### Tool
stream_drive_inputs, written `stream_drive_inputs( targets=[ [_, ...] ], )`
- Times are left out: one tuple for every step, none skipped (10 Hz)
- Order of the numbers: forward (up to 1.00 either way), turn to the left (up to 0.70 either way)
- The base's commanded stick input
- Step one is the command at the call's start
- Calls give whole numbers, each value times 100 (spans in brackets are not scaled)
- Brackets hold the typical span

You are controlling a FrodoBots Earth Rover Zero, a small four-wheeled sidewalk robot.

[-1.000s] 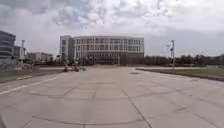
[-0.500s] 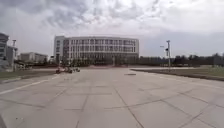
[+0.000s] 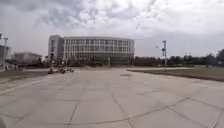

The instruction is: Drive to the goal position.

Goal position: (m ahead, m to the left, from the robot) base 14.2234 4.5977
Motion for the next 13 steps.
stream_drive_inputs(
  targets=[
    [70,0],
    [70,-2],
    [70,-5],
    [70,-2],
    [70,0],
    [70,0],
    [70,0],
    [70,0],
    [70,0],
    [70,-1],
    [70,-2],
    [70,-3],
    [70,-2]
  ],
)
